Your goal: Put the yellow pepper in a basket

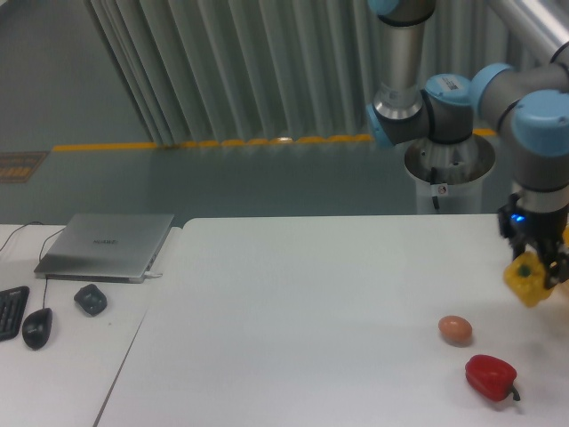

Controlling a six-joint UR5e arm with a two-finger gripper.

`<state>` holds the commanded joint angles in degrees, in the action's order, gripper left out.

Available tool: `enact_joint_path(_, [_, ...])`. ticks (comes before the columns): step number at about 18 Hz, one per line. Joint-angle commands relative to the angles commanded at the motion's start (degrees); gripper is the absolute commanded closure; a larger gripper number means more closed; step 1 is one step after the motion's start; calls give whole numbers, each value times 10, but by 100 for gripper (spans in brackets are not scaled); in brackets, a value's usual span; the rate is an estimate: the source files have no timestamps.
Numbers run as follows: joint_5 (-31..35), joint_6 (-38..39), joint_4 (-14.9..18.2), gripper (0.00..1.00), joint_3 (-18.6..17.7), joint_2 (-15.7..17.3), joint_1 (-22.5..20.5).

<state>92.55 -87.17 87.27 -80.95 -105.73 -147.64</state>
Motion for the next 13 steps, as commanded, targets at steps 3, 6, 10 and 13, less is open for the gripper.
enact_joint_path(3, [-4,-71,0,48,-2,13,-32])
enact_joint_path(6, [-4,-76,-82,48,0,17,-46])
enact_joint_path(10, [-6,-74,-121,48,-4,12,-75])
enact_joint_path(13, [-2,-79,-181,49,-4,-5,-87])
